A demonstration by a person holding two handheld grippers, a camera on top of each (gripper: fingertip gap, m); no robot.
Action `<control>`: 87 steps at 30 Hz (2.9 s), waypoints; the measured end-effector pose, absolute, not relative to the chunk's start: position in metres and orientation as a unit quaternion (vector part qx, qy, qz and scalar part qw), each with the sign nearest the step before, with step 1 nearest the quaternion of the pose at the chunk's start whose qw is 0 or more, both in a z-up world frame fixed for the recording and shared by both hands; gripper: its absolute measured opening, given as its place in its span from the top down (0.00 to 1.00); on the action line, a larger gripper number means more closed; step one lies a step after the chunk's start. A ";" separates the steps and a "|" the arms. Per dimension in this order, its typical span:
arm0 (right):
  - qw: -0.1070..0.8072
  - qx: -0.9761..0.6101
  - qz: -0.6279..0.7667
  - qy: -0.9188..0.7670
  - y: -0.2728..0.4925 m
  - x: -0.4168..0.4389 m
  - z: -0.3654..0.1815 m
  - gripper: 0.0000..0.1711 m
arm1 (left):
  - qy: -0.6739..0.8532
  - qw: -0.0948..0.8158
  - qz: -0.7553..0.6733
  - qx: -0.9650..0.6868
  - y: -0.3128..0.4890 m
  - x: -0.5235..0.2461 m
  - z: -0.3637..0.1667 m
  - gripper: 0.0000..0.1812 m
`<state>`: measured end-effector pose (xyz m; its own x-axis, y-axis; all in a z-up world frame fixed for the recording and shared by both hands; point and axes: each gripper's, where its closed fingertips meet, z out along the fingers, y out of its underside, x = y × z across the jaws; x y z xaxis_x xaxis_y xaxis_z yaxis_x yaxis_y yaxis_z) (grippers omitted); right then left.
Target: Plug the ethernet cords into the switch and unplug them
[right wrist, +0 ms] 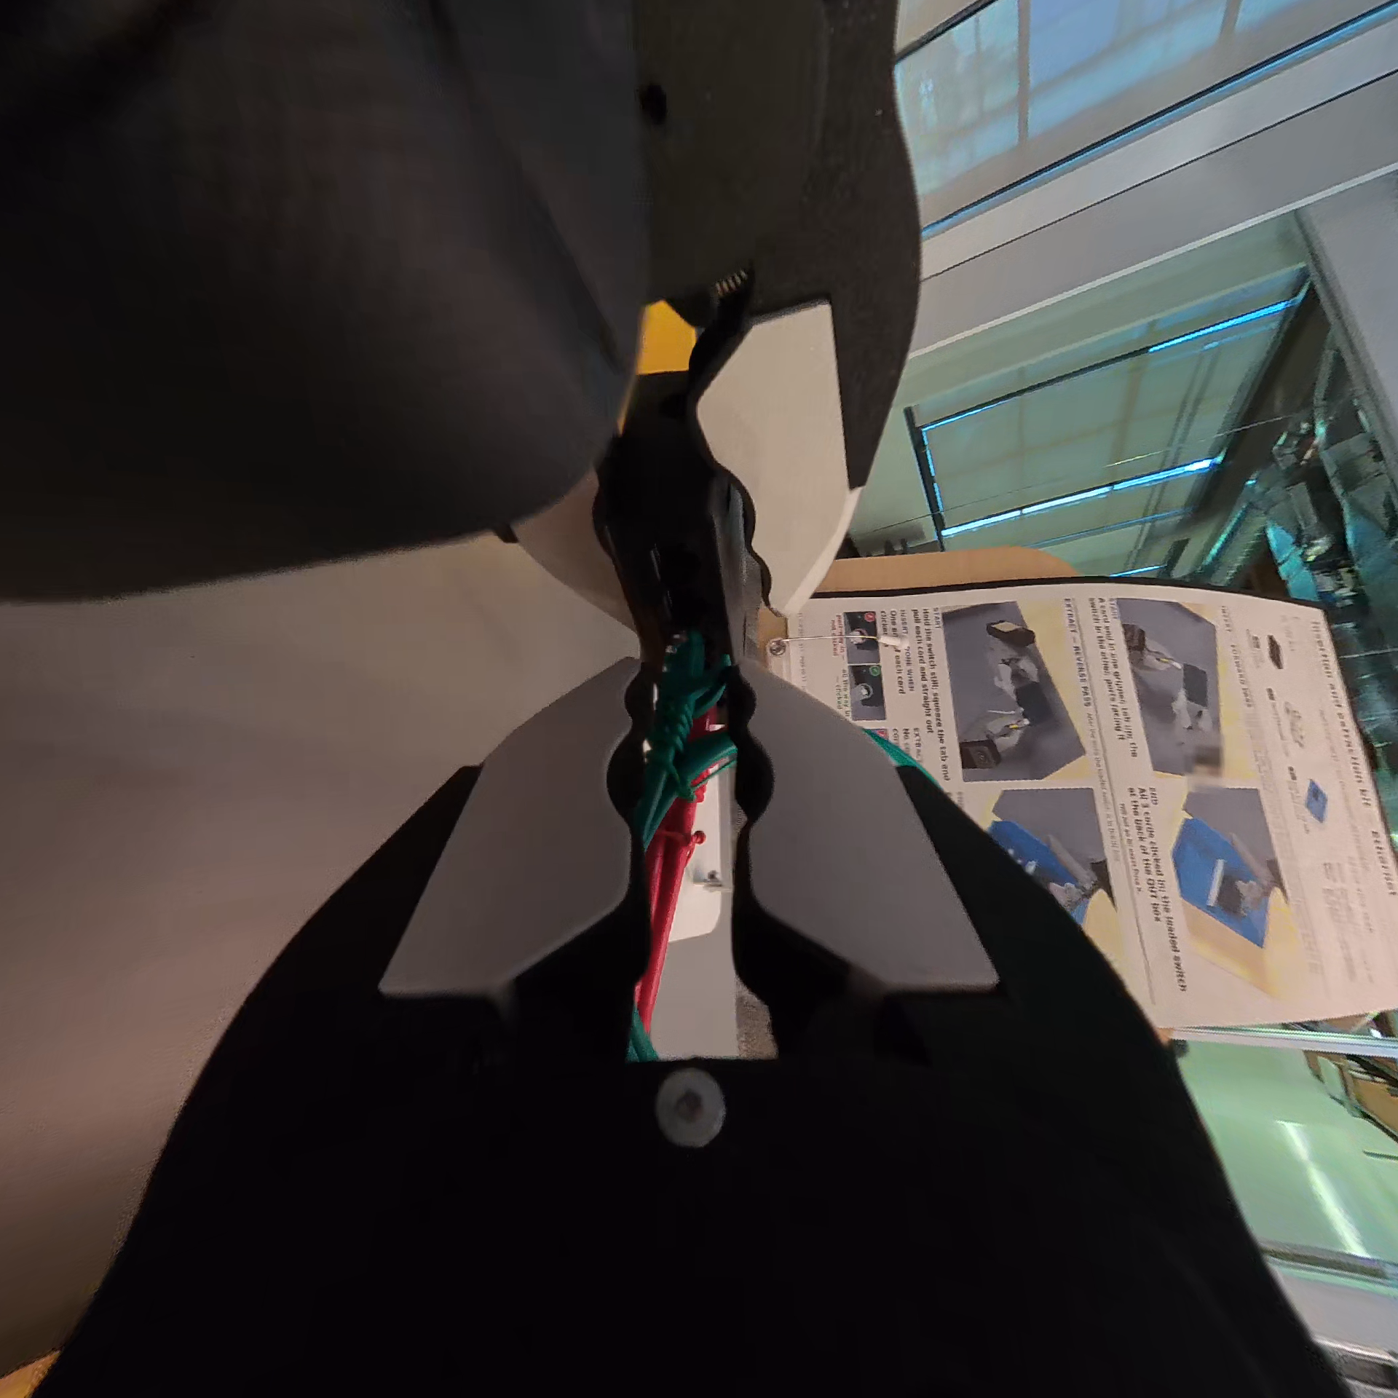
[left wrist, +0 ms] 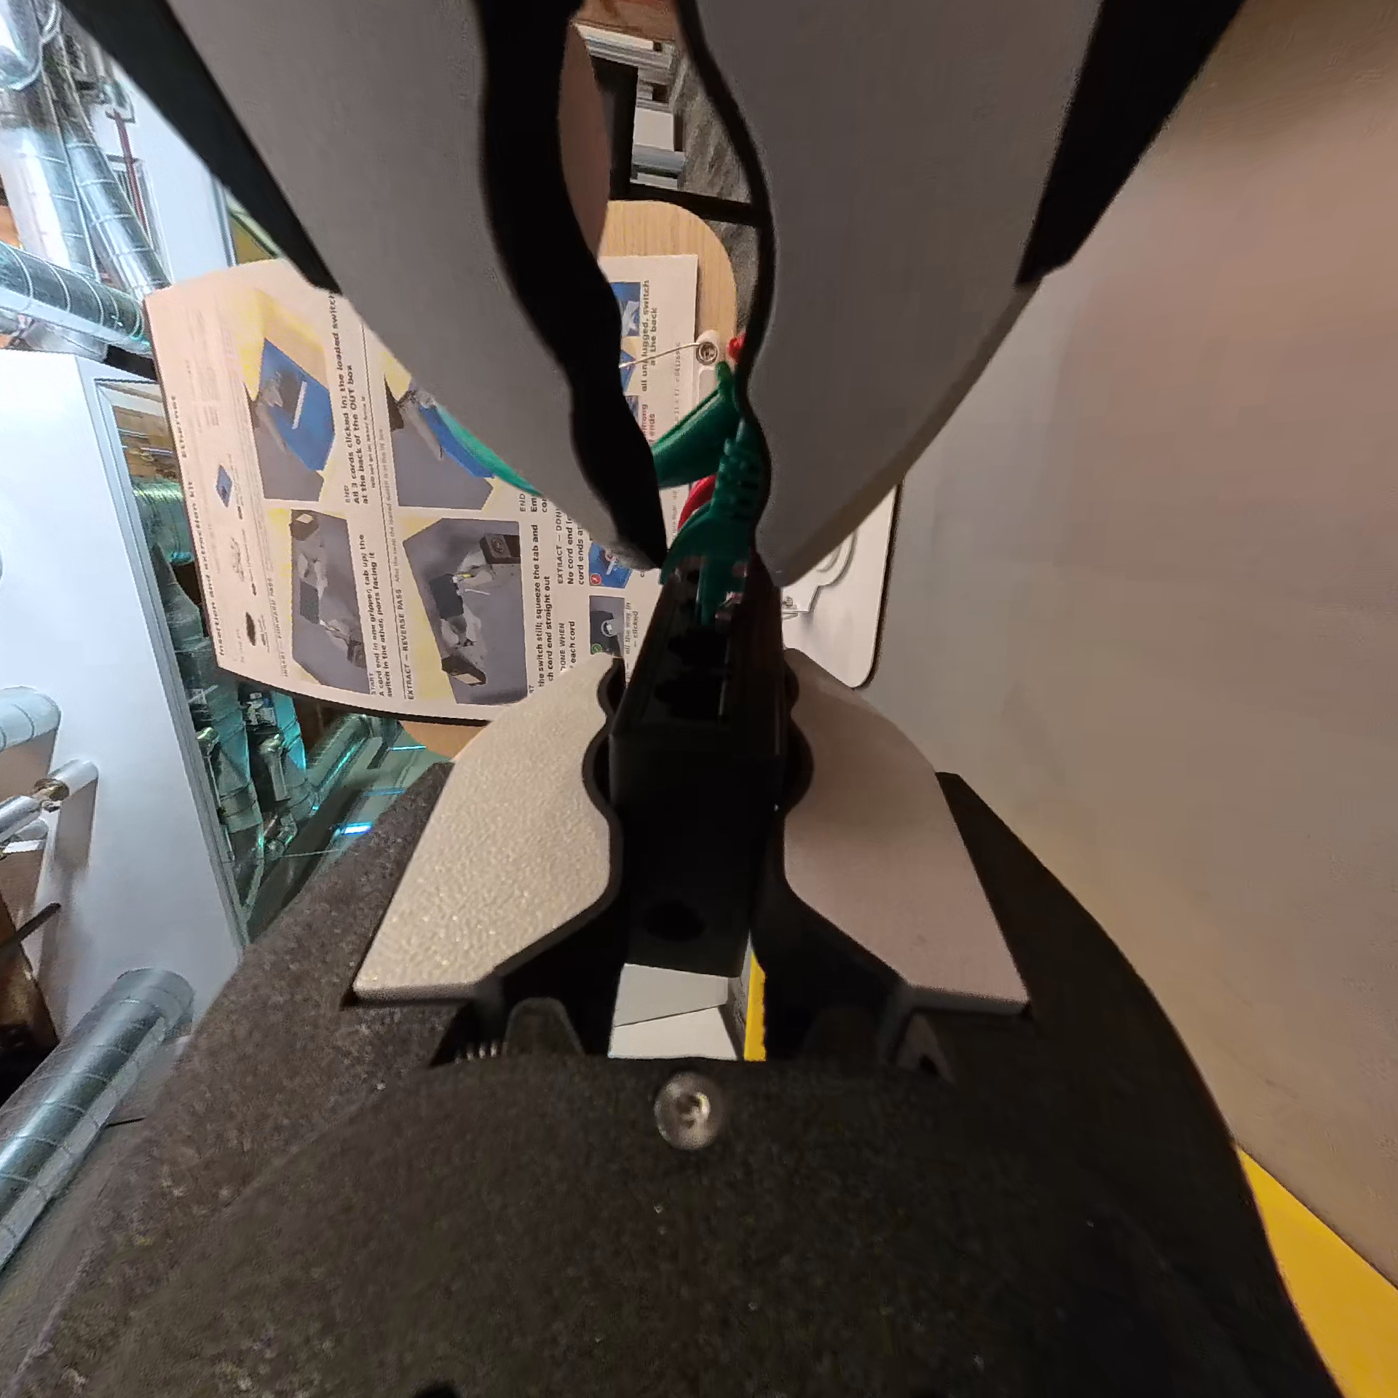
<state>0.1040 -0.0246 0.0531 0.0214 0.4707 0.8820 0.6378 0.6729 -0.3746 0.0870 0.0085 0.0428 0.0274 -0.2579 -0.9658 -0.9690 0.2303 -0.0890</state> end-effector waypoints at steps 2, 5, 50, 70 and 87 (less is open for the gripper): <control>0.598 -0.391 -0.082 -0.695 -0.024 0.103 0.054 0.89 | 0.600 0.505 0.351 -0.511 0.008 0.087 0.044 0.80; 0.605 -0.381 -0.093 -0.693 -0.024 0.103 0.056 0.89 | 0.598 0.508 0.349 -0.512 0.008 0.086 0.045 0.80; 0.516 -0.399 -0.166 -0.740 -0.026 0.125 0.039 0.91 | 0.611 0.545 0.317 -0.479 0.008 0.113 0.030 0.80; 0.568 -0.371 -0.201 -0.706 -0.025 0.121 0.060 0.85 | 0.584 0.590 0.320 -0.457 0.008 0.111 0.048 0.81; 0.564 -0.366 -0.200 -0.713 -0.031 0.121 0.060 0.90 | 0.575 0.601 0.349 -0.432 0.003 0.112 0.057 0.81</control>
